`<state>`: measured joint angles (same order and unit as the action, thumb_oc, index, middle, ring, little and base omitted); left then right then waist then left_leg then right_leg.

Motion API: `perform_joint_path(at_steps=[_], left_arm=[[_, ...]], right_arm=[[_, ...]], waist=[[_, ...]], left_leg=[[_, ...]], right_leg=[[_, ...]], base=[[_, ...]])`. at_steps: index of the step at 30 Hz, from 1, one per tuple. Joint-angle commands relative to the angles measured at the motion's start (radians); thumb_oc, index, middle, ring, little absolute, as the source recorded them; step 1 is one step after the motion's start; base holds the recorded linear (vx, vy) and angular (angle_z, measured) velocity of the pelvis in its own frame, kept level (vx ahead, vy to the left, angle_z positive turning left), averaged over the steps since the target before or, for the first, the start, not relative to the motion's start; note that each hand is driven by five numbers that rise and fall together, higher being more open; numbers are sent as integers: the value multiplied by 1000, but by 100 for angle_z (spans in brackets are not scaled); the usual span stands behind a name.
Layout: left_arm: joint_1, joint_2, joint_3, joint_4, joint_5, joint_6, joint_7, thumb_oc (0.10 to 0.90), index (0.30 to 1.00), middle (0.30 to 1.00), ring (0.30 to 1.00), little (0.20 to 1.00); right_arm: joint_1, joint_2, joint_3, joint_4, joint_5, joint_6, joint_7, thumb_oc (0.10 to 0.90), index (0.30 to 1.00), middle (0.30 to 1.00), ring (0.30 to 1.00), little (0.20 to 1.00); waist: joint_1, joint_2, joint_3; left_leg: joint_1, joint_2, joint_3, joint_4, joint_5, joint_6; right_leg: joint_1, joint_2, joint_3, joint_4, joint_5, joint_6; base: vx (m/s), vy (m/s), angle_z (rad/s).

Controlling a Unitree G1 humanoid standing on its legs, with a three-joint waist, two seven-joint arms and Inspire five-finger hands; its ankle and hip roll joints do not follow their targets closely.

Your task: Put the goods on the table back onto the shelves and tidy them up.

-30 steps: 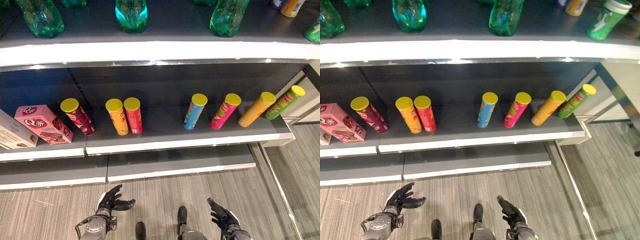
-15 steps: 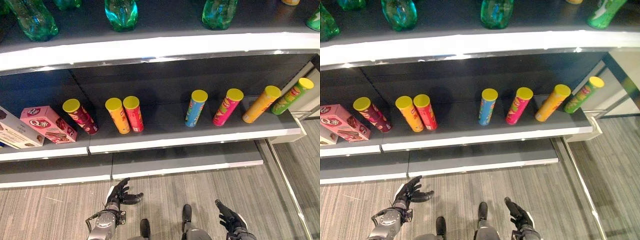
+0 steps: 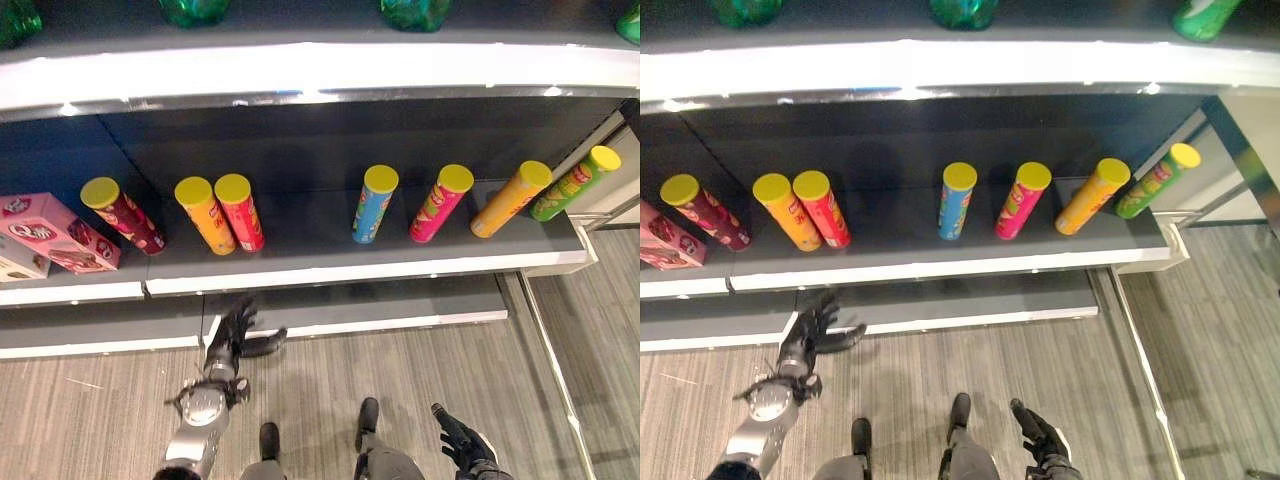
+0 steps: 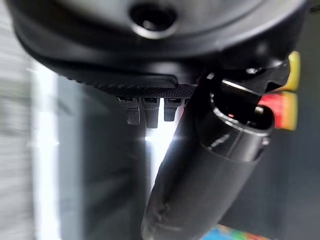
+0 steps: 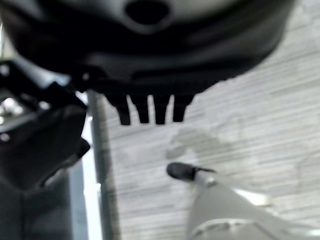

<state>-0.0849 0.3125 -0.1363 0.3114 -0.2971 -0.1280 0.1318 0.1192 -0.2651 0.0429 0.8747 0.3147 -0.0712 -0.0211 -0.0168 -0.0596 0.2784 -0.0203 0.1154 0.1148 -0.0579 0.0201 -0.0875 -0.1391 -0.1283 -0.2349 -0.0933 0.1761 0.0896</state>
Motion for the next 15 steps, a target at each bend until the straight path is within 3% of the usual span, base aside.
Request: perform_joint_path(at_steps=[1, 15], left_arm=[[-117, 76, 59, -43, 7, -134, 76, 800, 900, 900, 900, 900], [-170, 73, 88, -38, 3, -149, 128, 800, 900, 900, 900, 900]], right_arm=[[38, -14, 36, -34, -34, -29, 16, 800, 900, 900, 900, 900], [22, -27, 51, -51, -39, -40, 12, 800, 900, 900, 900, 900]], waist=[[1, -48, -31], [-11, -52, -6]], left_leg=[[-82, 78, -58, 12, -6, -85], [-97, 81, -55, 17, -7, -89]], right_leg=[[60, -156, 34, 28, -78, 163], [40, -152, 43, 31, -83, 159]], base=[[0, 0, 0], [1, -2, -1]])
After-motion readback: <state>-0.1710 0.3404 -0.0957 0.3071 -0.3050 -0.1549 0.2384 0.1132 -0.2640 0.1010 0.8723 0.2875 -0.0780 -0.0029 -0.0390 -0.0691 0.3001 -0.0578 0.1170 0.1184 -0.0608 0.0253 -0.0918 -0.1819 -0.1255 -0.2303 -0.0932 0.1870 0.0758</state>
